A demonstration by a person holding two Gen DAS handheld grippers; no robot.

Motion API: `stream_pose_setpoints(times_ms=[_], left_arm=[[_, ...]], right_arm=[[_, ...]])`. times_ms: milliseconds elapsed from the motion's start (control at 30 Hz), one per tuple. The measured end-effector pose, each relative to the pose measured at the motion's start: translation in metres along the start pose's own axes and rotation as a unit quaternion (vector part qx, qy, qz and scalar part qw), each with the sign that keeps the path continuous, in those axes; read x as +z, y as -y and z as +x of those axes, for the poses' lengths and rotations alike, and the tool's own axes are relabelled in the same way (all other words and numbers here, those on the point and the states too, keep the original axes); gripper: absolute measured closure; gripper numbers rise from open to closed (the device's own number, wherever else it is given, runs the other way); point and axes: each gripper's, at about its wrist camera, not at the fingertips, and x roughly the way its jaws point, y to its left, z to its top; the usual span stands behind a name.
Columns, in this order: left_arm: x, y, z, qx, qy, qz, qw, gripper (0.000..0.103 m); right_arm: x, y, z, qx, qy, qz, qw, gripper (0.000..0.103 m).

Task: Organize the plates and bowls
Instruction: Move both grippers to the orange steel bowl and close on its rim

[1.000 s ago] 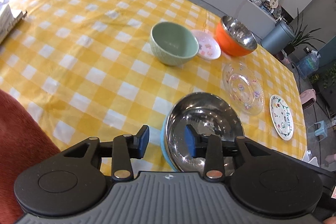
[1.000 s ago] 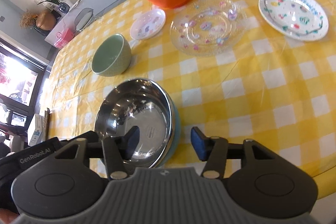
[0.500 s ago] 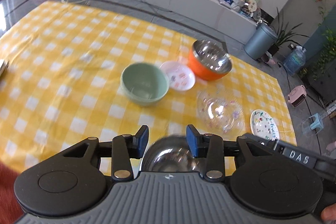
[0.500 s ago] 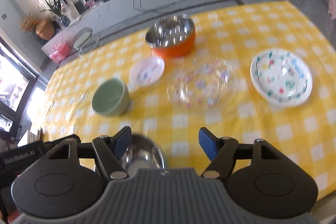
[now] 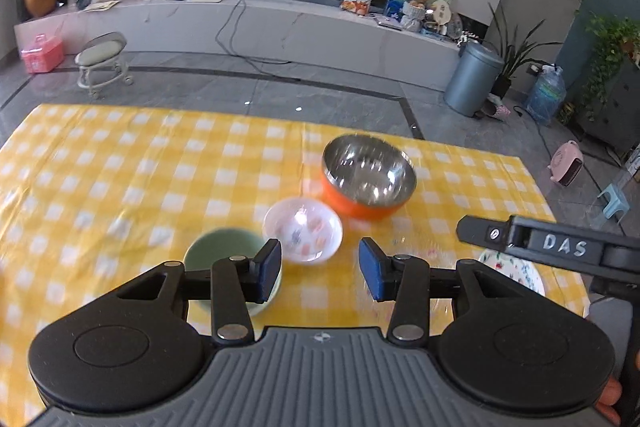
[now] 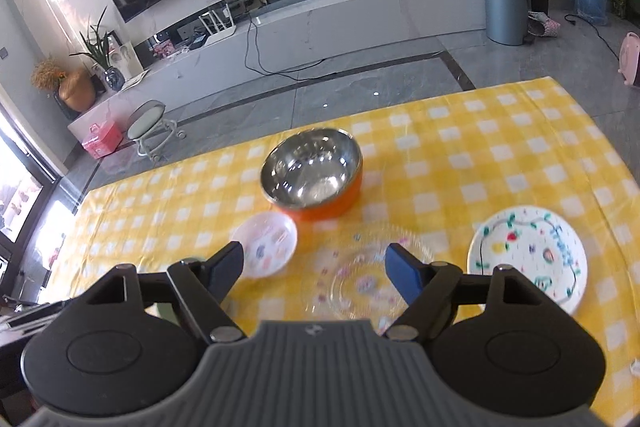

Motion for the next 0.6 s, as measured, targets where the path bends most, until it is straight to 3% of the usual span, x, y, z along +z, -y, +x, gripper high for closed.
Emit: stream_pose_setpoints(times_ms=[267,400,600], left_arm=[[0.032,-0.006,0.056,-0.028,-0.003,-0.024,0.9993,0.052],[0.042,-0.005,0.090,-0.044,-0.011,-0.032,0.9984,0.052],[0.054,0.009,0.143,-0.006,-0.030,0.013,0.9994,0.047]], right_arm=[[0.024,0.026,0.059,-0.008,-0.012,0.043,0.999,0.028],[0.037,0.036,0.088,0.000,-0.018,0.076,0.997,0.038],[0.045,0.041,0.116,-0.021,0.002,0.077,0.997,0.039]])
